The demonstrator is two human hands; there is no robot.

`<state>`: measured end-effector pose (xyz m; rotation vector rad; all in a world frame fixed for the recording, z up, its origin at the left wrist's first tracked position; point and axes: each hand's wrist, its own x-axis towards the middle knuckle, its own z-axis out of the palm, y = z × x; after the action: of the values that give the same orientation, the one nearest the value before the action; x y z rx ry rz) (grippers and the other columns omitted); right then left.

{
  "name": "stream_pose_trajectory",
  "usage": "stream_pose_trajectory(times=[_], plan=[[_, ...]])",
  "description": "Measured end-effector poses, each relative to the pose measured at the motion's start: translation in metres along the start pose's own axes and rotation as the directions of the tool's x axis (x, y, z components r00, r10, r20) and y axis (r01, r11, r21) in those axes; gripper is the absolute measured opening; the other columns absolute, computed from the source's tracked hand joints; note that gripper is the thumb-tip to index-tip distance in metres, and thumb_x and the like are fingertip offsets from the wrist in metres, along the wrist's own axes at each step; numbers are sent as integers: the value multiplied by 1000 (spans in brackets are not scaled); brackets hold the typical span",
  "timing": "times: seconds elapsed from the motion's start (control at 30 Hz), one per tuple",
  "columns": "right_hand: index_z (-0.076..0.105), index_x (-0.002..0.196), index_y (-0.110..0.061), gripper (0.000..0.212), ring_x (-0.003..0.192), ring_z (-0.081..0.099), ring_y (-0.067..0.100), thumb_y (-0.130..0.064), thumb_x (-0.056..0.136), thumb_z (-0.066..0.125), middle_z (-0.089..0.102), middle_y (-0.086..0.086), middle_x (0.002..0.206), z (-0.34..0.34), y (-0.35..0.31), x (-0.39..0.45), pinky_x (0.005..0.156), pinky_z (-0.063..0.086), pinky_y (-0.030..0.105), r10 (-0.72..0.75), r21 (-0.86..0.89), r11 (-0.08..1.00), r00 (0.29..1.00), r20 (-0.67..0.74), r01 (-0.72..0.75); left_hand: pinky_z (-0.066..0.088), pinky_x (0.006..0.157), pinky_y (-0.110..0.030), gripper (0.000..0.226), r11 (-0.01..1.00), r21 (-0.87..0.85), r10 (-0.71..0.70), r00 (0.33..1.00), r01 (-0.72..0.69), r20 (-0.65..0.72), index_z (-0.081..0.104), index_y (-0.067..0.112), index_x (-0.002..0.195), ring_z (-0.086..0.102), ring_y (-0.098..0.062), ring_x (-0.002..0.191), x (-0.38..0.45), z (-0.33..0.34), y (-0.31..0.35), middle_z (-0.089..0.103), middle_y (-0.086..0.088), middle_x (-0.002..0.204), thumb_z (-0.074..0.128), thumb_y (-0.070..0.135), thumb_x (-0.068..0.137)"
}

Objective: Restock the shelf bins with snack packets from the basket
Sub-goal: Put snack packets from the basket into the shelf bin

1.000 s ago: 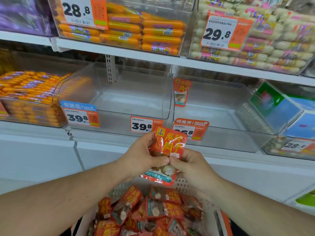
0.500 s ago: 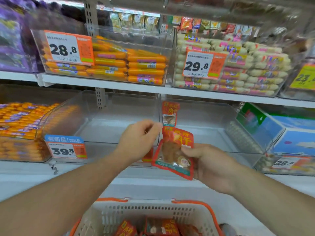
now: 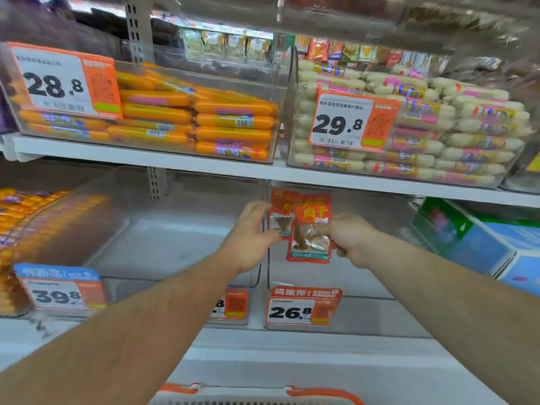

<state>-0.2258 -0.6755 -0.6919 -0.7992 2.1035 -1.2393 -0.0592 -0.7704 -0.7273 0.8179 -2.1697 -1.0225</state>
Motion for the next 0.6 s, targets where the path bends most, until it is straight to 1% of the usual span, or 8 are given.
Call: stream_pose_trajectory(times=[0.07, 0.13, 0.2, 0.23, 0.33, 0.4, 0.47, 0.6], plan=[[62, 77, -12, 12, 56, 39, 13, -14, 86, 70, 58, 6, 73, 11, 0, 23, 48, 26, 24, -48, -67, 997, 999, -4, 47, 19, 106, -18, 61, 997, -81, 13, 1000, -14, -14, 37, 13, 147, 30, -5, 131, 0, 4, -2, 32, 8, 137, 59, 7, 90], [66, 80, -10, 9, 54, 46, 9, -13, 87, 69, 64, 8, 79, 23, 0, 43, 41, 31, 21, -45, -32, 998, 999, -8, 45, 18, 104, -17, 62, 994, -111, 21, 1000, -23, -15, 37, 15, 147, 27, -1, 126, 2, 6, -4, 29, 12, 132, 60, 7, 89], [62, 76, -10, 16, 47, 47, 4, -12, 92, 66, 60, 3, 72, 34, 1, 62, 32, 29, 13, -37, 17, 999, 999, -10, 37, 19, 103, -16, 66, 989, -146, 29, 999, -33, -30, 40, 17, 144, 28, 0, 124, 2, 7, -4, 31, 14, 129, 64, 18, 83], [60, 75, -11, 19, 48, 46, 4, -13, 94, 64, 60, 3, 72, 39, 2, 69, 33, 31, 12, -39, 37, 999, 999, -8, 39, 20, 103, -16, 71, 987, -158, 26, 999, -31, -35, 41, 18, 143, 29, 0, 124, 1, 7, -4, 32, 14, 129, 62, 26, 75], [64, 89, -11, 15, 67, 55, 14, -24, 95, 64, 68, 11, 97, 51, 6, 90, 53, 39, 21, -25, 8, 1000, 1000, -10, 25, 21, 105, -16, 84, 986, -163, 11, 999, -19, -51, 41, 16, 144, 30, 1, 125, 3, 9, -8, 32, 14, 131, 54, 31, 63], [62, 82, -15, 20, 82, 60, 22, -30, 95, 64, 70, 14, 108, 57, 11, 102, 66, 42, 28, -17, -31, 999, 999, -28, 16, 22, 109, -17, 85, 986, -168, 2, 999, -11, -50, 40, 16, 145, 30, 0, 128, 5, 9, -10, 32, 15, 133, 54, 31, 62], [61, 79, -16, 22, 86, 61, 24, -32, 94, 63, 71, 15, 108, 62, 15, 111, 71, 44, 33, -15, -60, 998, 999, -52, 11, 23, 112, -21, 85, 985, -174, 1, 999, -9, -47, 40, 17, 145, 30, -3, 131, 5, 9, -12, 32, 15, 134, 55, 32, 63], [66, 99, -6, 22, 83, 63, 24, -28, 94, 61, 70, 13, 100, 68, 19, 123, 72, 49, 34, 0, -73, 997, 996, -89, -6, 25, 114, -24, 86, 986, -166, 9, 999, -17, -51, 41, 17, 144, 32, -6, 133, 7, 10, -14, 33, 15, 134, 56, 34, 62]])
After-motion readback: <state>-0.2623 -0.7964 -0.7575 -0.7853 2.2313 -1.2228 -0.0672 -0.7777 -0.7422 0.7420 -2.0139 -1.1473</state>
